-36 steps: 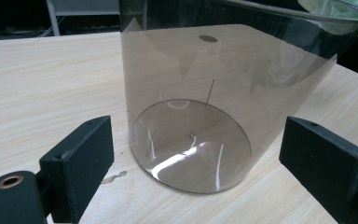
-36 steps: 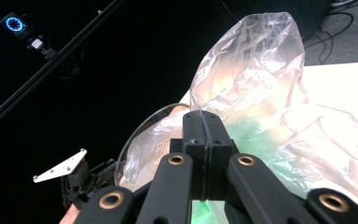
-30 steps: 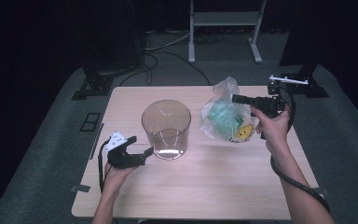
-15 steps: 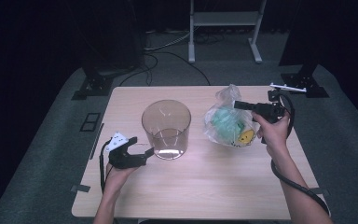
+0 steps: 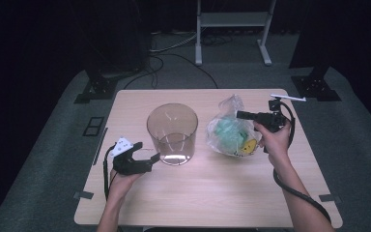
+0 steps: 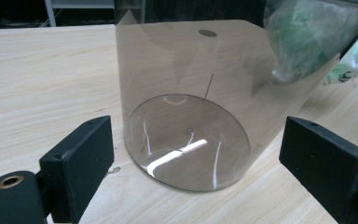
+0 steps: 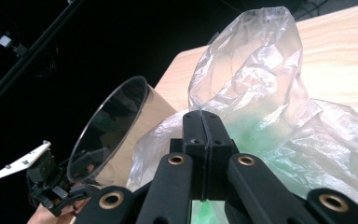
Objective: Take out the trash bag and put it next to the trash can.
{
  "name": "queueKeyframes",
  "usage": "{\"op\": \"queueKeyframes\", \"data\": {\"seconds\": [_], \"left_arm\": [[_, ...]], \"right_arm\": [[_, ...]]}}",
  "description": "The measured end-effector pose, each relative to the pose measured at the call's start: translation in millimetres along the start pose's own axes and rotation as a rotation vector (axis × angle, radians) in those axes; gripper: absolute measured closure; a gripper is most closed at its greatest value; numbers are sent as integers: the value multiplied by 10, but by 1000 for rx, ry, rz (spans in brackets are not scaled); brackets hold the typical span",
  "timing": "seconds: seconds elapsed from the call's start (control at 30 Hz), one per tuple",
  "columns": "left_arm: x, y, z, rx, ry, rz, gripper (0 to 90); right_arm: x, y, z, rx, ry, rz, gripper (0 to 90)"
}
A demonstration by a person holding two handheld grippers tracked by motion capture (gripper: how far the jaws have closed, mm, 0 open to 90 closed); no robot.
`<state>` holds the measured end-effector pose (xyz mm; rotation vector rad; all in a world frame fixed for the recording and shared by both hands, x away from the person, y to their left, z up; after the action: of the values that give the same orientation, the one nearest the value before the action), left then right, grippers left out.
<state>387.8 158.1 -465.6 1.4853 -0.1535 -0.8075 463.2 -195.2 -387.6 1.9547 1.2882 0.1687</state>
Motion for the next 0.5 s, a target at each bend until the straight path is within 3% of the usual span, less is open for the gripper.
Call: {"op": "queueKeyframes", "data": {"seconds": [0.5], "left_arm": [[-27, 28, -1, 7, 2, 9, 88]], "right_arm": [[330, -169, -14, -18, -2, -61, 900]]}}
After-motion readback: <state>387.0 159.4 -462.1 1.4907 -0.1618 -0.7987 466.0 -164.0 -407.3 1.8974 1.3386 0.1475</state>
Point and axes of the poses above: each handheld gripper's, and its own axes: x roughly forward along the jaws, y roughly out of its top, z roughly to its right, the point moved 8 cm from there along x, roughly forward along the jaws, and after that the axes turned 4 degrees about y, right-handed, at the moved point
